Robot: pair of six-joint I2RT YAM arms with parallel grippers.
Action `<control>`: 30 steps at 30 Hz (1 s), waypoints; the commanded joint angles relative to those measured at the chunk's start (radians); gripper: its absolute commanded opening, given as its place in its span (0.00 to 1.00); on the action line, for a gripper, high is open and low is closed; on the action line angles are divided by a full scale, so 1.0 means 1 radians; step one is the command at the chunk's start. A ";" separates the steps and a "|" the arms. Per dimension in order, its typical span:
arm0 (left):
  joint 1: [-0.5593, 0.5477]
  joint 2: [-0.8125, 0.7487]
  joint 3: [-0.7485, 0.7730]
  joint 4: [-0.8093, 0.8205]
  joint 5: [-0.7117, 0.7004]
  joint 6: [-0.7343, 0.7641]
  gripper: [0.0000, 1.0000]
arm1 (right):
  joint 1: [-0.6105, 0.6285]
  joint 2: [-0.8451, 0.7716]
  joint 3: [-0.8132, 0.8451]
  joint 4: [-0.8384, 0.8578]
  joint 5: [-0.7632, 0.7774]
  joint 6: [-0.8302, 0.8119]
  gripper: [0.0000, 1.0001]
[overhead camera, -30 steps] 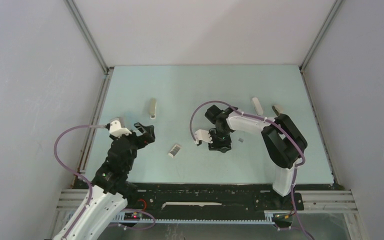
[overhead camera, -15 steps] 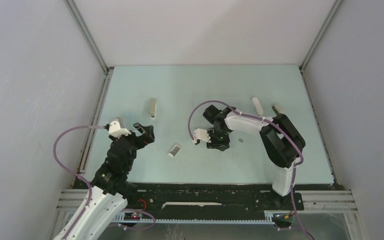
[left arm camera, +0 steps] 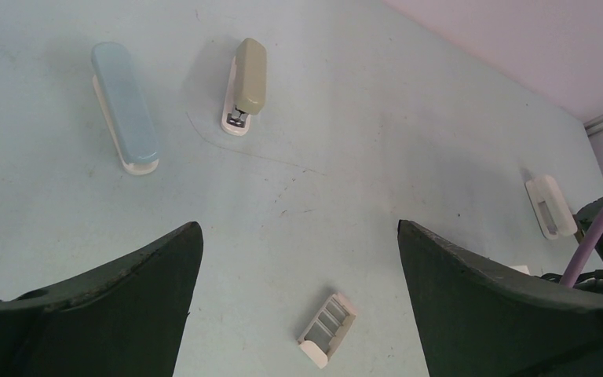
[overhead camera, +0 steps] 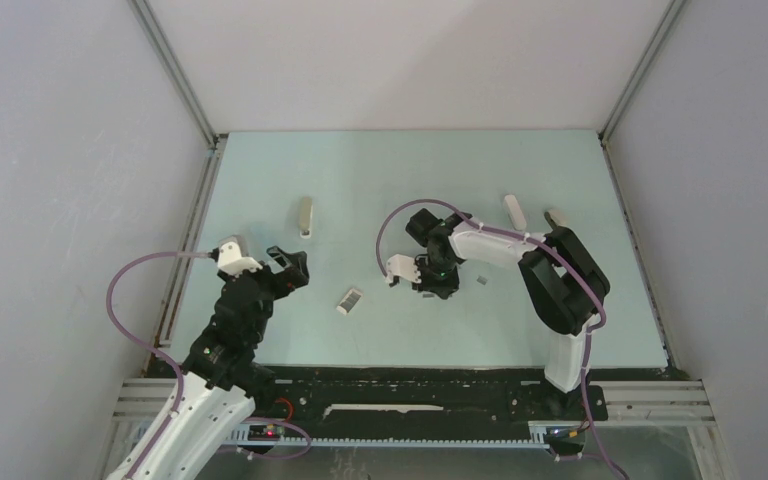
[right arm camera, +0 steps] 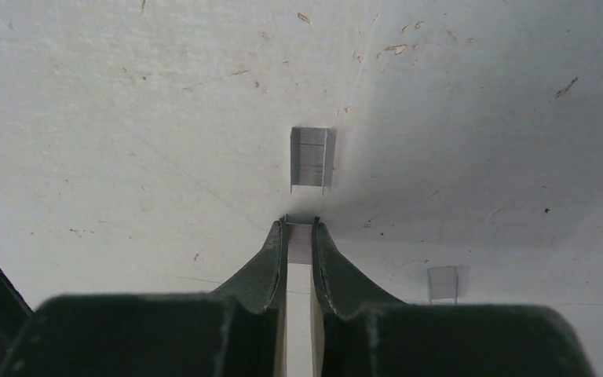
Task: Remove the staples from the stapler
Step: Pick up the staple from the center of the board.
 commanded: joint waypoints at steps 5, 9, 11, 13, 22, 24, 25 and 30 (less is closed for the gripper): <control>0.004 0.007 -0.017 0.026 -0.020 -0.001 1.00 | -0.029 -0.052 0.007 0.024 -0.016 0.106 0.05; 0.003 0.021 -0.011 0.030 -0.012 -0.004 1.00 | -0.041 -0.109 -0.020 0.052 -0.070 0.137 0.04; 0.003 0.025 -0.009 0.030 -0.008 -0.003 1.00 | -0.045 -0.138 -0.034 0.066 -0.088 0.146 0.03; 0.004 0.027 -0.008 0.030 -0.007 -0.006 1.00 | -0.052 -0.165 -0.043 0.078 -0.116 0.161 0.03; 0.003 0.033 0.000 0.030 0.005 -0.023 1.00 | -0.047 -0.257 -0.065 0.114 -0.242 0.237 0.02; 0.003 0.035 0.004 0.029 0.010 -0.027 1.00 | -0.038 -0.269 -0.067 0.124 -0.276 0.262 0.02; 0.004 0.036 0.006 0.028 0.012 -0.029 1.00 | -0.032 -0.274 -0.067 0.128 -0.293 0.274 0.02; 0.004 0.034 0.017 0.016 0.012 -0.036 1.00 | 0.013 -0.291 -0.068 0.170 -0.354 0.361 0.02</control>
